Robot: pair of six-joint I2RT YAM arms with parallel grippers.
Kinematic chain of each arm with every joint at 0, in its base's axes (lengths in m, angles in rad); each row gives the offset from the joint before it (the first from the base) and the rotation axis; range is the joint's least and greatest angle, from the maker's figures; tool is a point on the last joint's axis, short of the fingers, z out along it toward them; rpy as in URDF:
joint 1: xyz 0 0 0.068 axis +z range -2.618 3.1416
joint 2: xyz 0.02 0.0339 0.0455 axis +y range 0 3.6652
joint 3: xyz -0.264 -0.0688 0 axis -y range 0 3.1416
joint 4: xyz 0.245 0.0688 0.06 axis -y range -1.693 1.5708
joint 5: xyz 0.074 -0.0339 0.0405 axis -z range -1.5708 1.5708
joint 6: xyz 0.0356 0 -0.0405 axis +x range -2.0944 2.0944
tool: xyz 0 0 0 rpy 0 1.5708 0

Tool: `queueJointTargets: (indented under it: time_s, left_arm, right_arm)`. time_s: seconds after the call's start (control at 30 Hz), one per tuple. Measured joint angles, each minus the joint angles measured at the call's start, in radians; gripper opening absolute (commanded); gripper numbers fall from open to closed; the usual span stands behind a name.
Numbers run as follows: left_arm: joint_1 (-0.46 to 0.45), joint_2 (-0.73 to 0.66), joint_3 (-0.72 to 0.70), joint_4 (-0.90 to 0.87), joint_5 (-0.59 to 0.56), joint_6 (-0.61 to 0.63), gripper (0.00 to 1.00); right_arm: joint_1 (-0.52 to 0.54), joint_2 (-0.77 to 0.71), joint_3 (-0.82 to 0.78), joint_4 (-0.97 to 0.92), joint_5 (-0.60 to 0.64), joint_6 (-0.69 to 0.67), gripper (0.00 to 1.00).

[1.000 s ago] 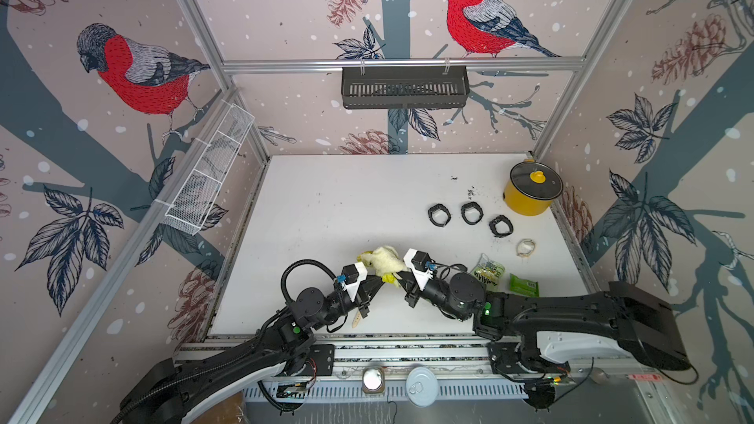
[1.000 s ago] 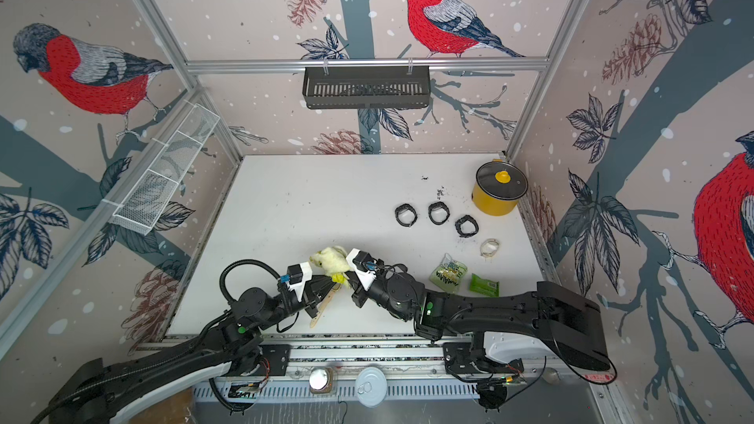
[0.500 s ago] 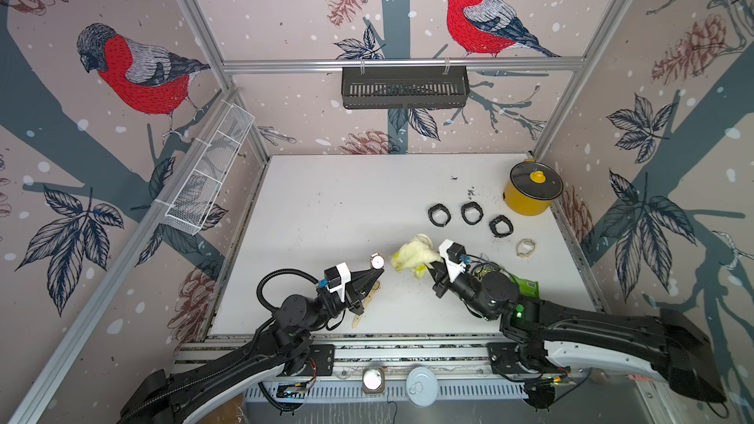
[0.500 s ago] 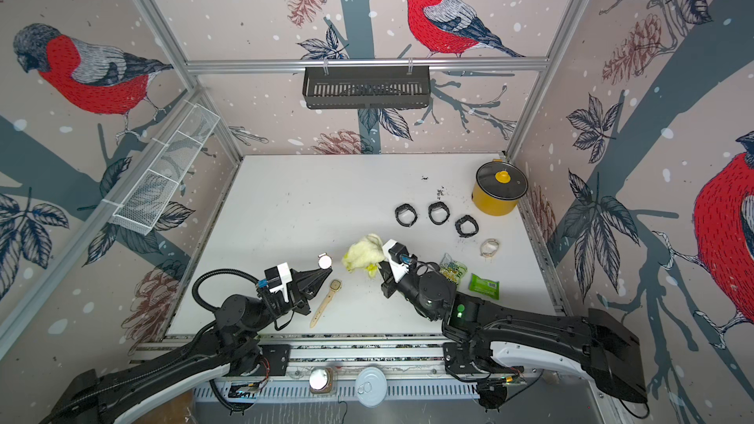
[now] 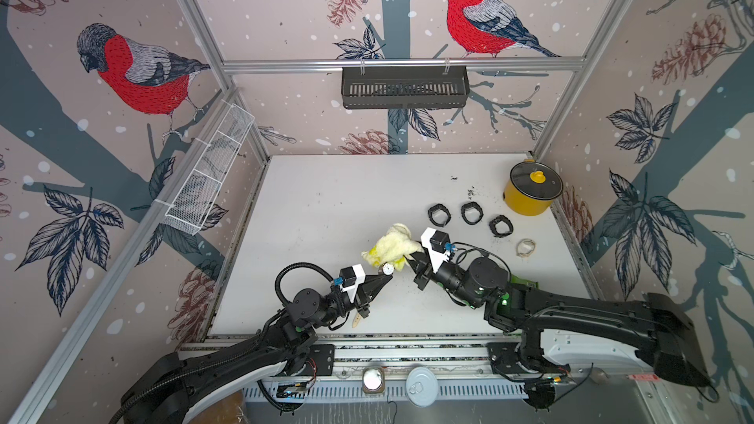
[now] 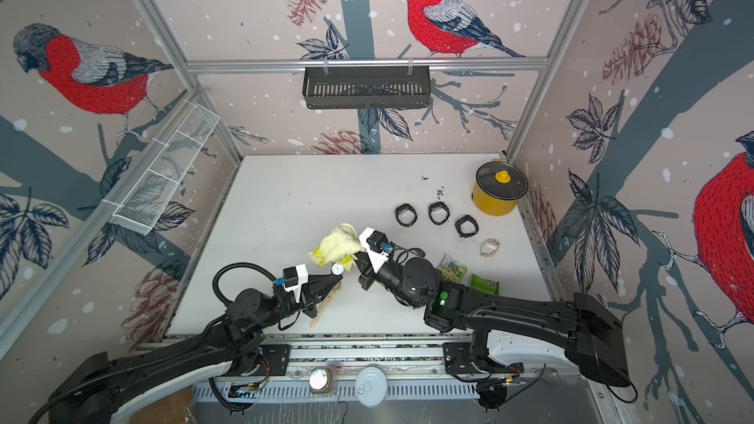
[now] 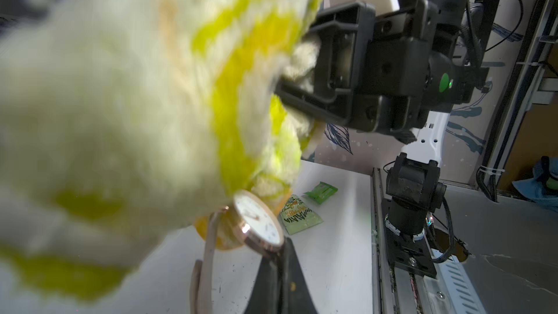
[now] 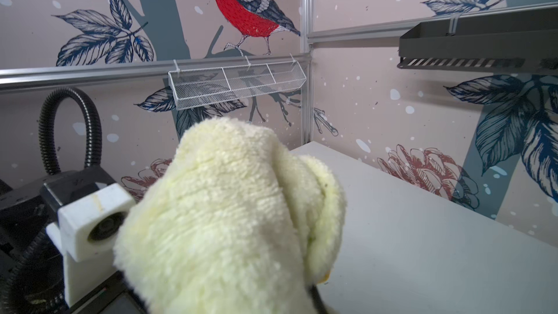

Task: Wipe the watch dial
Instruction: Wipe the dirt from the watch dial.

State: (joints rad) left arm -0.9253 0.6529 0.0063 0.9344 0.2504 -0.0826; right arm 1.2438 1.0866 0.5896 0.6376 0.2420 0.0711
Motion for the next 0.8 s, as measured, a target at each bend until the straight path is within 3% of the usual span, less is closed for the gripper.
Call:
queueJointTargets:
  time_s: [0.33,0.8]
  left_arm:
    - [-0.001,0.004,0.01,0.006,-0.021,-0.105,0.0]
    - [0.0,-0.036,0.05,-0.112,-0.103,-0.176,0.0]
  right_arm:
    - [0.096,0.05,-0.084,0.109,0.09,-0.046,0.01]
    - [0.162,0.19,-0.036,0.184,0.261,-0.101,0.01]
